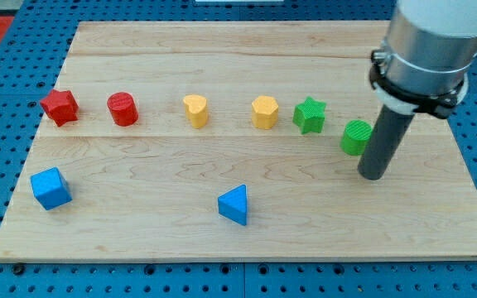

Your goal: Push the green circle right to the green star

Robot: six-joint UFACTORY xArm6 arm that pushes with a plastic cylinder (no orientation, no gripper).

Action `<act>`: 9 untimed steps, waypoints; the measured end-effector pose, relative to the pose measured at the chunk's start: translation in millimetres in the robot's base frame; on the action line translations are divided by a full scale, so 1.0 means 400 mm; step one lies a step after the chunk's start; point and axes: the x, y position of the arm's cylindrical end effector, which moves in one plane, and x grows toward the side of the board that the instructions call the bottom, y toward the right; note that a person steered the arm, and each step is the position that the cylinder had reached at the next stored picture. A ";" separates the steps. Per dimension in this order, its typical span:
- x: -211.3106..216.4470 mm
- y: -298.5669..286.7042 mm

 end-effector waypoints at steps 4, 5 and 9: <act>-0.065 -0.063; -0.132 -0.052; 0.093 -0.361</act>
